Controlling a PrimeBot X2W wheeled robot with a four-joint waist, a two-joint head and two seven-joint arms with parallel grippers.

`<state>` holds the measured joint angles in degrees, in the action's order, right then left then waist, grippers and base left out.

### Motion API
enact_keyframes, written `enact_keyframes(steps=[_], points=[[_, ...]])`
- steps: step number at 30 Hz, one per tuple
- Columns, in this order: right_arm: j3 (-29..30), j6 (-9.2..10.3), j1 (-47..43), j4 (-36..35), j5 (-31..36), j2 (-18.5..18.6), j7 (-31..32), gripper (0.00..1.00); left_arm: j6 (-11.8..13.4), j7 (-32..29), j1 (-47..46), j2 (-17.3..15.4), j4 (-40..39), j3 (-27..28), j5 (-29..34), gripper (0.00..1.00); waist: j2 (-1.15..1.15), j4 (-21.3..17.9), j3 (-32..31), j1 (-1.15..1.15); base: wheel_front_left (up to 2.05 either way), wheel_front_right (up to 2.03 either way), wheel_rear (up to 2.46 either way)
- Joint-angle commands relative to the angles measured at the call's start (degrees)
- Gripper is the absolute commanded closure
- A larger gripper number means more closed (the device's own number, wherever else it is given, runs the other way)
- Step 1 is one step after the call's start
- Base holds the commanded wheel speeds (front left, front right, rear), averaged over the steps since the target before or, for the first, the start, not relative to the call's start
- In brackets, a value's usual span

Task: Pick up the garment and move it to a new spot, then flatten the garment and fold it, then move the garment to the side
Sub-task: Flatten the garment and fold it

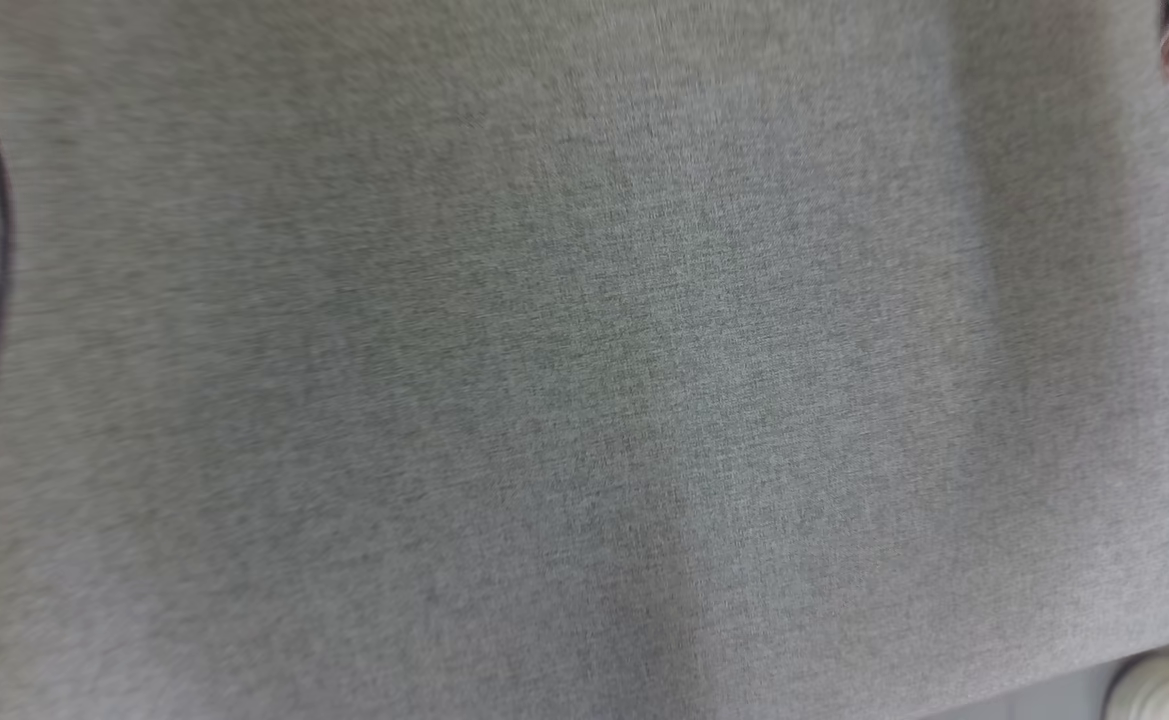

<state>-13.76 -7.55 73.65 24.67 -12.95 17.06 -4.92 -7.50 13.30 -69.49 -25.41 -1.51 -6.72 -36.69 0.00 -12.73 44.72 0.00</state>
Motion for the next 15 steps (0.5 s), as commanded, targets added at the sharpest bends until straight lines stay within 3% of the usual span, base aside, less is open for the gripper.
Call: enact_keyframes(steps=[1, 7, 15], points=[[-0.3, 0.16, -2.3, -1.0, -1.5, 0.6, 1.1, 1.00, 0.3, -0.3, 3.0, -0.1, -1.0, 0.5, -1.4, 1.00, 0.00, 2.5, -3.9, 0.00, 0.00, 0.00, 0.00], [-1.3, 0.16, -11.4, -4.2, -6.2, 1.7, 9.5, 1.00, 3.1, -2.5, 18.3, 1.5, -5.0, 2.8, -7.3, 1.00, 0.00, 4.3, -10.8, 0.00, 0.00, 0.00, 0.00], [0.1, 0.16, -23.4, -4.3, -6.9, 0.7, 14.4, 1.00, 4.7, -1.3, 36.2, 4.5, -4.7, 1.1, -8.2, 1.00, 0.00, 6.4, -19.5, 0.00, 0.00, 0.00, 0.00]])
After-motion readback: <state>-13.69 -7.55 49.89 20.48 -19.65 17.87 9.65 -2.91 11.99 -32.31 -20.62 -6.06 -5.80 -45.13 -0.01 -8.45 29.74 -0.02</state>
